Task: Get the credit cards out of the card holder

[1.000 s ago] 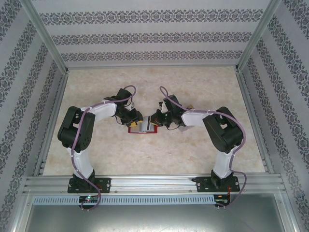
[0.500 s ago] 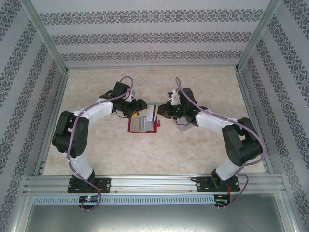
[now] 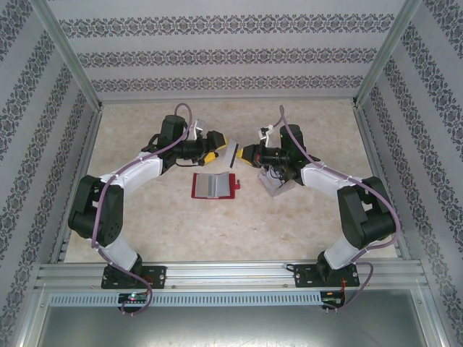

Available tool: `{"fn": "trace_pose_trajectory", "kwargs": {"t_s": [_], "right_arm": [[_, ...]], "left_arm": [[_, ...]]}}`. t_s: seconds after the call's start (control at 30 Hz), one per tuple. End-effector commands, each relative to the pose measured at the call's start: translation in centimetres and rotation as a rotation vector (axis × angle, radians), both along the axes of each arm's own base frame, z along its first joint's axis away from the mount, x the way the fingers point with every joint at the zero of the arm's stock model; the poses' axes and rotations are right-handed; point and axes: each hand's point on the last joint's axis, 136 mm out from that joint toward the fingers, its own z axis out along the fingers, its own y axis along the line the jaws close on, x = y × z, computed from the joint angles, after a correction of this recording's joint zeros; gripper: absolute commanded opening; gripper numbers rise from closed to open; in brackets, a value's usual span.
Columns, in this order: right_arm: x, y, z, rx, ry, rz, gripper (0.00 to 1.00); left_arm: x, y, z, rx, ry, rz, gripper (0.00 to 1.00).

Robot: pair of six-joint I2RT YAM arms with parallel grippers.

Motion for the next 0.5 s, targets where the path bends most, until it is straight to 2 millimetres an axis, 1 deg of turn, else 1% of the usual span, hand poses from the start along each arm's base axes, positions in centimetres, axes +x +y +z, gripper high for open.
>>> {"fn": "trace_pose_trajectory", "kwargs": {"t_s": [0.0,0.1,0.17,0.23,0.3,0.37,0.43,0.47], "right_arm": [[-0.2,0.2,1.7,0.042,-0.044,0.016,0.0],[-0.1,-0.1,1.3,0.039,-0.041,-0.003,0.0],[-0.3,0.0,1.3,0.041,-0.04,-0.001,0.0],[-0.4,0.2,0.9,0.032,-0.03,-0.001,0.0],[-0.4,0.3,-0.5,-0.009,0.001,-0.008,0.0],[-0.4,0.1,-2.5,-0.082,0.032,-0.021,0.0],[-0.6,-0.2,-4.5,-0.164,0.064,-0.033,0.05],[-0.7,-0.3,-5.5,-0.208,0.077,-0.034,0.09]], "left_arm": [[-1.1,-0.3,1.9,0.007,-0.05,-0.025,0.8],[-0.8,1.2,0.7,0.114,-0.045,0.034,0.79],[-0.7,1.3,0.2,0.126,-0.033,0.041,0.79],[-0.7,1.2,-1.0,0.123,0.016,0.055,0.75],[-1.0,1.9,-2.9,0.19,0.06,0.065,0.74],[-1.4,3.3,-4.7,0.307,0.099,0.083,0.74],[-1.7,3.7,-5.6,0.353,0.118,0.076,0.74],[-1.7,3.9,-6.1,0.367,0.128,0.08,0.73]]}}
